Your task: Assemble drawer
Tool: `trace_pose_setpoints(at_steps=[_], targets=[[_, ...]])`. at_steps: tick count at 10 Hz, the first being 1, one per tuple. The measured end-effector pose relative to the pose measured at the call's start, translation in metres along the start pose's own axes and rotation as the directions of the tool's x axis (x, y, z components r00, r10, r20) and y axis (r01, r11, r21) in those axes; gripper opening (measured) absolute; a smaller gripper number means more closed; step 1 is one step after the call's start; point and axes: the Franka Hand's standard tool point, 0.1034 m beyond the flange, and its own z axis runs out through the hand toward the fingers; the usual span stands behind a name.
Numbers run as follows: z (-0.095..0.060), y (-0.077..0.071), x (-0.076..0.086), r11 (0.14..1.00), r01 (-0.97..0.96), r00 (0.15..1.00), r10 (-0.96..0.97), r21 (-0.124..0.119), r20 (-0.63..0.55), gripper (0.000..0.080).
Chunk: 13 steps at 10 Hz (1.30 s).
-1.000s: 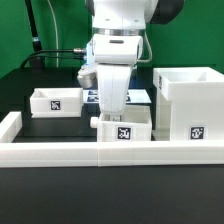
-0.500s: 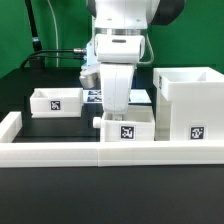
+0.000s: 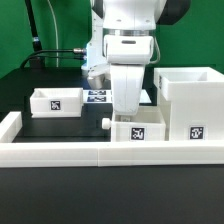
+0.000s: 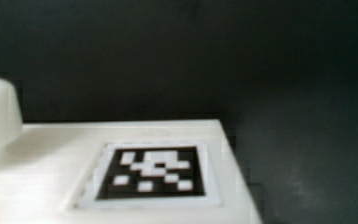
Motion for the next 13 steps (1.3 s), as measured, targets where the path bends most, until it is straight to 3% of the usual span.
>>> trace_pose_setpoints(at_steps=[6, 13], targets=[[0.004, -0.004, 0.01, 1.0, 0.018, 1.0, -0.018, 0.009, -0.006, 0.0042], [0.004, -0.005, 0.009, 1.0, 0.006, 1.0, -0.006, 0.008, -0.006, 0.0042]])
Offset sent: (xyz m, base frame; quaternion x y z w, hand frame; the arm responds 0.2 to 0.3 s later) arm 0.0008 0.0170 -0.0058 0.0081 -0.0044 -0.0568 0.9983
